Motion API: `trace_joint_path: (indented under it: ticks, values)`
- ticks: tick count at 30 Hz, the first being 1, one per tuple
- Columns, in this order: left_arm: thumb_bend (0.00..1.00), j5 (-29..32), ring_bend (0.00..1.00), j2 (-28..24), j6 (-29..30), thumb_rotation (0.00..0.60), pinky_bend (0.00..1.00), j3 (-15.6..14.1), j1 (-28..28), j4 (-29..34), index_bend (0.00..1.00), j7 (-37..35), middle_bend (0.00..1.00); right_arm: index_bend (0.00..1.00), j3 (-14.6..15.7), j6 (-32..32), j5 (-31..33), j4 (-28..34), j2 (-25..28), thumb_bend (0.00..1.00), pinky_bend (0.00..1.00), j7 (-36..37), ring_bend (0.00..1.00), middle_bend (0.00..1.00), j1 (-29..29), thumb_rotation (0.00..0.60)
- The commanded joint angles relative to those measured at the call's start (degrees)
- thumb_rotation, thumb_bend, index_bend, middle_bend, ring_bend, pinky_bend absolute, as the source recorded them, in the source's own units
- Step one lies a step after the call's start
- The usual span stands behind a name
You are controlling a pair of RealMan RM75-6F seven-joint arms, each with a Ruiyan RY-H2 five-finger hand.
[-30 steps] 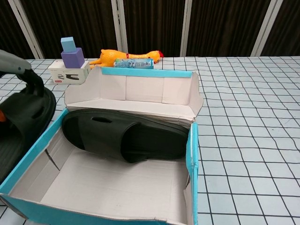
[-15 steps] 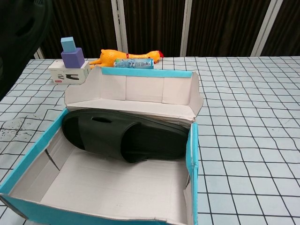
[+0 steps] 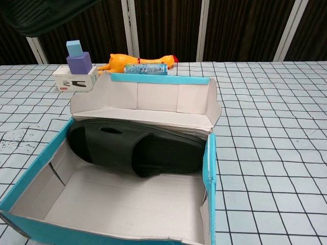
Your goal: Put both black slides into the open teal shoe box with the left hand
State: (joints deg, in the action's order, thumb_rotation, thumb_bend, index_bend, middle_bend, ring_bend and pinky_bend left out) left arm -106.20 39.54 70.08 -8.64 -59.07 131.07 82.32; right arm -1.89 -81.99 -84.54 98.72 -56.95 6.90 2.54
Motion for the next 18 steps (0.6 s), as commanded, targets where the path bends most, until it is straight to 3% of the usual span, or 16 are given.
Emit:
trace_joint_path:
  ticks: [1, 8, 18]
  values:
    - [0.58, -2.12, 0.11, 1.25, -6.96, 0.6, 0.12, 2.51, 0.76, 1.56, 0.56, 2.95, 0.63, 0.05, -0.02, -0.16, -0.08, 0.01, 0.07, 0.25, 0.04, 0.18, 0.07, 0.09, -0.08, 0.6]
    - [0.58, -1.31, 0.11, 4.66, -17.83, 0.6, 0.12, 5.01, 1.8, 3.92, 0.56, 8.64, 0.63, 0.05, -0.02, -0.39, -0.07, -0.02, 0.17, 0.25, 0.04, 0.47, 0.07, 0.09, -0.28, 0.6]
    - [0.58, -1.15, 0.13, 10.42, -24.35, 0.6, 0.12, 6.85, 5.52, 3.92, 0.56, 11.08, 0.64, 0.05, 0.02, -0.41, -0.17, -0.01, 0.37, 0.25, 0.04, 0.92, 0.07, 0.09, -0.36, 0.6]
